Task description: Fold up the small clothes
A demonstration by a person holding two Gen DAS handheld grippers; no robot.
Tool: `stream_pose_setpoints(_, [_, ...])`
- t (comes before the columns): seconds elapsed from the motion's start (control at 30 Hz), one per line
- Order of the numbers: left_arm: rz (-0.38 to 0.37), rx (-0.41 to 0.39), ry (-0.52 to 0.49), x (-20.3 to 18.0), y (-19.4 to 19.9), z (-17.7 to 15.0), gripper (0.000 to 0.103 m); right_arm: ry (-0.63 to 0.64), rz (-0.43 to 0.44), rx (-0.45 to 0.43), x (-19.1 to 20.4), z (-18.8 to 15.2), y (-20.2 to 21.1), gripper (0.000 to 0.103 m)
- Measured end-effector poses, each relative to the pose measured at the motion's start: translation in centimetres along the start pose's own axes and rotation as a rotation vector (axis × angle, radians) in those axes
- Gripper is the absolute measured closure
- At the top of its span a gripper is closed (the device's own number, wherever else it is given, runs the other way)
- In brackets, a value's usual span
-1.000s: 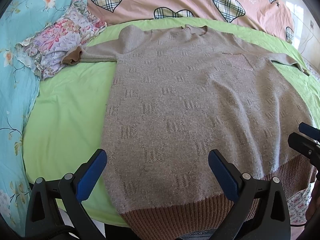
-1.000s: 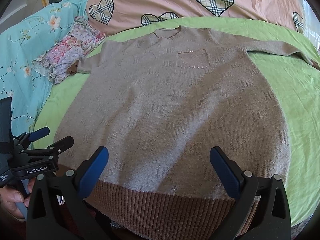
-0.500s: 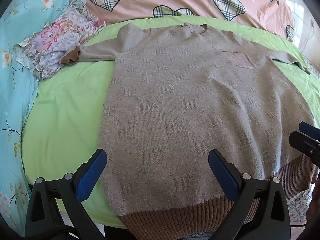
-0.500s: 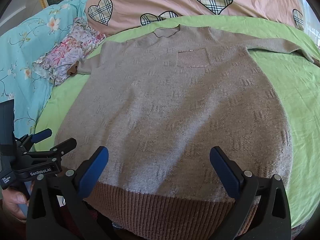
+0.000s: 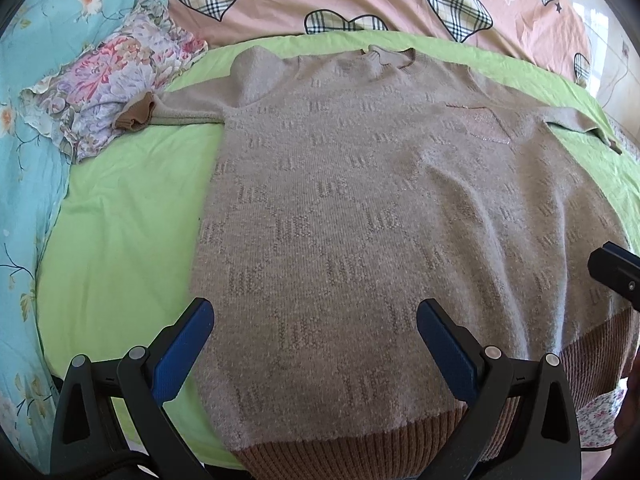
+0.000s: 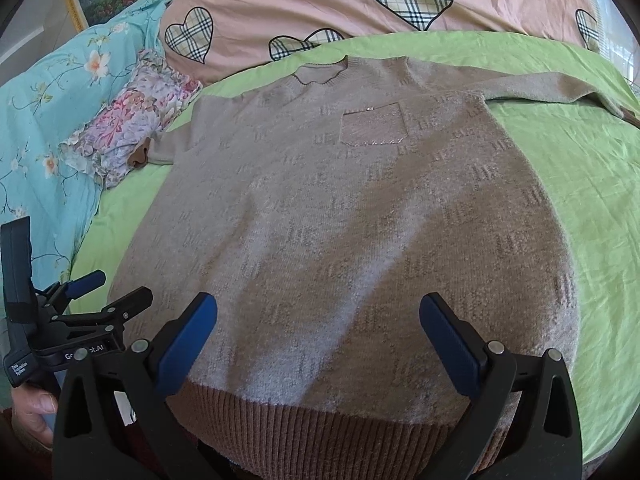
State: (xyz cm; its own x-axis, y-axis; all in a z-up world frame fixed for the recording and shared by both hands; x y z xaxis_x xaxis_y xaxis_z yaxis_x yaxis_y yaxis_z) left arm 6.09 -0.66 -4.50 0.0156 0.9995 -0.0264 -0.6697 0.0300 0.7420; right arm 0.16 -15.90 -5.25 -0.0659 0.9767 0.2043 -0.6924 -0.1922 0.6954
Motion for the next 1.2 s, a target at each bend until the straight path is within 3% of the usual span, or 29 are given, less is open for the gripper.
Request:
stream_pose_setpoints(0.23, [0.003, 0.019, -0.006, -0.4, -1.0, 1.2, 0.001, -0.054, 0.01, -0.002, -1.5, 0.6, -0.1, 0.002])
stream_pose_setpoints(0.67, [-0.011, 0.044, -0.036, -3.2, -3.2, 5.8, 0.001, -0.2, -0.035, -0.019, -8.8, 3.3, 0.0, 0.002])
stream_pose_setpoints(1.03, [0.051, 0.057, -0.019, -3.1, -6.3, 10.7, 0.001, -0.407, -0.17, -0.047, -23.3, 5.9, 0.6, 0.002])
stream_pose_setpoints(1.2, [0.068, 0.052, -0.026, -3.7, -7.3, 12.3, 0.001, -0.509, -0.221, -0.116, -30.8, 8.2, 2.3, 0.002])
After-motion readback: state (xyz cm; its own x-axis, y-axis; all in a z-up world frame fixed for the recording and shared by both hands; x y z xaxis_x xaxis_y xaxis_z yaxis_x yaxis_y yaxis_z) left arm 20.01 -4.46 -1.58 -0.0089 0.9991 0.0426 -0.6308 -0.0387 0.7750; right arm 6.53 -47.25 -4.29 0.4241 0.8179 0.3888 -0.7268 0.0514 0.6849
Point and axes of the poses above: each gripper's, at about its wrist camera, not at the fingertips, and y roughly against the way its jaws point, x to its left, z to its top, the point moved 6 cm from there along -y, roughly the way its jaws point, and after that the axes turned 7 degrees about y, right-handed, at the moved point
